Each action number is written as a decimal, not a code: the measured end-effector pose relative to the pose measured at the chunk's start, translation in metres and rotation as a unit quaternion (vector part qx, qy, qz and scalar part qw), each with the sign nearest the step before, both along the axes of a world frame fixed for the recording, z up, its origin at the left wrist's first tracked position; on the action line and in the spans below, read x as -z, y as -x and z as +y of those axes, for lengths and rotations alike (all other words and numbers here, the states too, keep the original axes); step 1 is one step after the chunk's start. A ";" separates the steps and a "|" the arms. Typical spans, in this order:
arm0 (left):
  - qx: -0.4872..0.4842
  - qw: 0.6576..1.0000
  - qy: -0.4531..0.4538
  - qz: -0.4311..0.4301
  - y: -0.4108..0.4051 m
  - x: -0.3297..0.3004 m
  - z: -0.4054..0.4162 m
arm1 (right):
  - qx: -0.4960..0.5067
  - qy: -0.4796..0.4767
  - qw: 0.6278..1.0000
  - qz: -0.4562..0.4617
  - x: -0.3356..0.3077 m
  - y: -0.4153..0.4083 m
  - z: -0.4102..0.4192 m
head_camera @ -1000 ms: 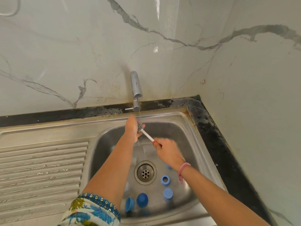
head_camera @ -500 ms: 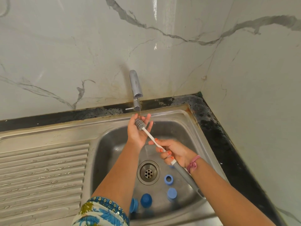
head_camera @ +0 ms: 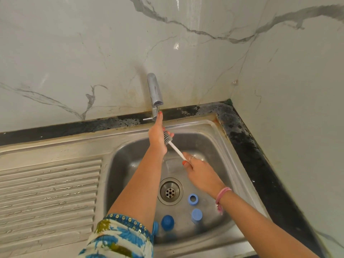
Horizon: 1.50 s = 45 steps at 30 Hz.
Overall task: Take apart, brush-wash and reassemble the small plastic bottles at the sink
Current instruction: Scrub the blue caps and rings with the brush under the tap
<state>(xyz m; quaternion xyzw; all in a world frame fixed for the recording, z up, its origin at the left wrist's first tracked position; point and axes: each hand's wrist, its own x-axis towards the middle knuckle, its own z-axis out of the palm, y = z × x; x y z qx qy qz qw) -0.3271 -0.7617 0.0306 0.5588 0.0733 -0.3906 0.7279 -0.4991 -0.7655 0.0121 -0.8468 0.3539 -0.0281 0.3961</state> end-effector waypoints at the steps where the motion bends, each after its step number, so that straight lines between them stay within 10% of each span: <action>1: 0.009 1.000 0.012 0.005 -0.002 0.001 0.002 | 0.030 -0.114 0.992 -0.044 -0.001 -0.001 -0.001; 5: 0.028 0.983 0.164 0.075 -0.011 0.008 0.013 | 0.051 -0.510 0.853 -0.096 -0.007 0.008 -0.007; 8: 0.035 0.958 0.254 0.130 -0.007 0.008 0.016 | 0.007 -0.586 0.803 -0.103 -0.006 0.012 -0.012; 11: 0.033 0.987 0.147 0.049 -0.003 -0.001 0.010 | 0.039 -0.481 0.871 -0.095 -0.007 0.010 -0.012; 14: 0.068 0.990 -0.058 -0.111 -0.001 0.008 -0.002 | 0.036 -0.141 0.989 -0.028 -0.008 0.005 -0.014; 18: 0.063 0.980 -0.108 -0.155 0.004 0.011 -0.013 | 0.016 0.105 0.992 0.067 -0.002 -0.002 -0.006; 21: 0.111 0.977 -0.128 -0.132 -0.005 0.007 -0.012 | 0.078 -0.145 0.985 -0.047 -0.003 -0.009 -0.001; 24: 0.154 0.984 -0.046 -0.072 -0.012 0.004 0.001 | 0.125 -0.501 0.850 -0.105 -0.009 -0.008 -0.007; 27: 0.114 0.987 0.106 0.047 -0.013 0.003 0.017 | 0.088 -0.637 0.760 -0.095 -0.012 -0.004 -0.010; 30: 0.105 0.988 0.077 0.079 -0.016 0.008 0.020 | 0.084 -0.560 0.822 -0.062 -0.010 -0.002 -0.004; 34: 0.068 0.996 -0.025 0.050 -0.012 0.007 0.008 | 0.036 -0.101 0.993 0.049 0.000 -0.001 0.006; 37: 0.060 0.995 -0.021 0.073 -0.009 0.003 -0.001 | 0.071 -0.254 0.965 -0.010 -0.002 -0.001 0.005; 40: 0.040 0.994 0.004 0.101 -0.013 -0.006 -0.002 | 0.095 -0.573 0.811 -0.073 -0.012 0.011 0.001; 45: 0.070 0.997 -0.030 0.027 -0.049 -0.012 0.001 | 0.121 -0.478 0.869 -0.048 -0.007 0.028 0.015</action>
